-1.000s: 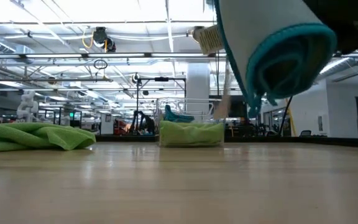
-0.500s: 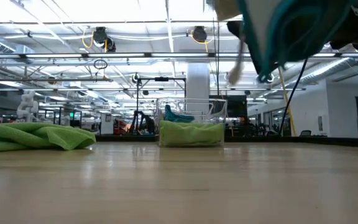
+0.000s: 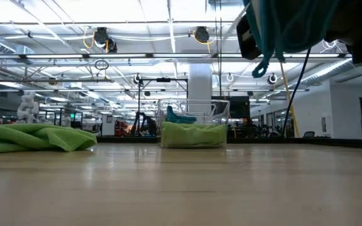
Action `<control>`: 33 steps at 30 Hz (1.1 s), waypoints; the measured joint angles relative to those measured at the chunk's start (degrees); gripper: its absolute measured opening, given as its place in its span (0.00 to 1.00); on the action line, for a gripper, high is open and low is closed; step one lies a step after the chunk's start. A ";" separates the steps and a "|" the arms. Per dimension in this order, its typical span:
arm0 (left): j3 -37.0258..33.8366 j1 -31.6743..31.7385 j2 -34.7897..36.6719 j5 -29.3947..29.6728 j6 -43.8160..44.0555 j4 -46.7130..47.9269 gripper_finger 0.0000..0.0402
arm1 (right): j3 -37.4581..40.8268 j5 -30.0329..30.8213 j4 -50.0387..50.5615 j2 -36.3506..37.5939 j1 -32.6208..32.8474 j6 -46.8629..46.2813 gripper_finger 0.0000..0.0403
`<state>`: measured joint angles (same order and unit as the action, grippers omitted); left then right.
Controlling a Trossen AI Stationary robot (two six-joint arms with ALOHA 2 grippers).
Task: Fold microfiber towels
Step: Put the blue towel into the transparent bin
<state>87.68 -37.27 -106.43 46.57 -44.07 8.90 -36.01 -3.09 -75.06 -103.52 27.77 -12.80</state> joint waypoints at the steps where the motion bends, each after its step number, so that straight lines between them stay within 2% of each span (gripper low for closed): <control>1: 0.00 -0.17 0.00 0.00 0.45 0.00 0.06 | 0.13 0.00 0.11 0.18 0.00 0.03 0.42; 5: 0.00 -1.15 0.00 0.08 3.35 0.56 0.06 | 0.15 -0.19 0.67 0.80 0.02 0.24 0.23; 8: 0.00 -1.65 0.00 0.07 8.73 2.41 0.06 | 0.17 -0.30 0.76 0.80 0.02 0.44 0.08; 10: 0.00 -1.85 0.00 0.09 13.70 4.75 0.06 | 0.17 -0.72 0.78 0.80 0.04 0.48 0.03; 15: -1.02 -1.65 -0.02 -0.27 28.23 6.91 0.06 | 0.18 -1.73 0.76 0.80 0.20 0.01 0.08; 19: -2.97 -1.66 -0.02 -2.19 35.99 5.27 0.06 | 0.22 -1.79 0.57 0.80 0.91 2.76 0.05; 23: -6.46 -1.87 -0.02 -4.44 37.81 -0.05 0.06 | 0.25 -2.00 -0.14 1.30 1.68 7.63 0.02; 29: -11.65 -1.88 -0.11 -7.58 42.13 -7.22 0.07 | 0.26 -1.73 0.11 3.37 1.66 9.03 0.05; 33: -13.73 -1.87 -0.11 -7.35 44.36 -12.37 0.17 | 0.26 -1.61 0.30 4.50 1.66 10.92 0.03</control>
<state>73.95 -39.13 -106.54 39.21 0.29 -3.46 -35.75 -4.70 -74.77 -99.02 29.43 -1.88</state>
